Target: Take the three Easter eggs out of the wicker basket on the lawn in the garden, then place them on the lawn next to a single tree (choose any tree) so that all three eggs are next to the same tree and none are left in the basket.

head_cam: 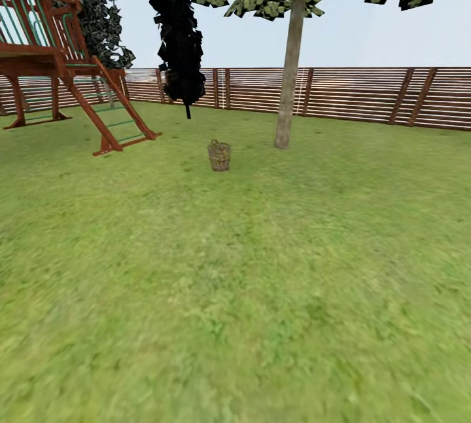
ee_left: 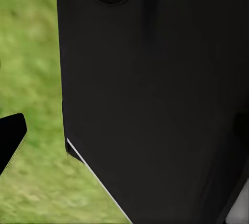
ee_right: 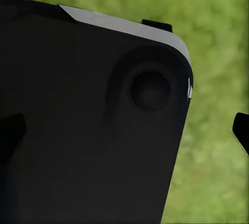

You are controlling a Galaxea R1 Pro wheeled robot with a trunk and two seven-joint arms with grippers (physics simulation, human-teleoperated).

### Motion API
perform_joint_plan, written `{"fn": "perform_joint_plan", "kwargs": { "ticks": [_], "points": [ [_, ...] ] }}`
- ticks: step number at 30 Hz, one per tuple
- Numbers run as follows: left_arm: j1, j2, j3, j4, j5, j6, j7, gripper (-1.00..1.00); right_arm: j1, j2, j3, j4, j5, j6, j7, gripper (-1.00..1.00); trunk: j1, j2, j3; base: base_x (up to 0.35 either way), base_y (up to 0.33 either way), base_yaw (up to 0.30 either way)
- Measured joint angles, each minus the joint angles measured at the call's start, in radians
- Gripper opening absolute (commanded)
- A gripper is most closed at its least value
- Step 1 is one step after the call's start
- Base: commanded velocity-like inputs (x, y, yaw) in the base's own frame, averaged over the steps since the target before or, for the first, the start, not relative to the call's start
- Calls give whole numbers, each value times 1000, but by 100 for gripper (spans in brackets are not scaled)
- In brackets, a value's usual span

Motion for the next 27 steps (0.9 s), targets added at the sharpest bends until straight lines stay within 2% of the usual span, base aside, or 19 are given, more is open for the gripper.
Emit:
{"fn": "perform_joint_plan", "kwargs": {
  "ticks": [10,19,27],
  "points": [
    [0,0,0,1,0,0,0,100,0,-2,-1,1,1,-1,5,100,0,0,0,337,0,0],
    [0,0,0,1,0,0,0,100,0,-18,-1,5,-5,-16,-2,100,0,0,0,337,0,0],
    [0,0,0,1,0,0,-1,100,0,-12,0,4,-2,-17,-2,100,0,0,0,337,0,0]
  ]
}}
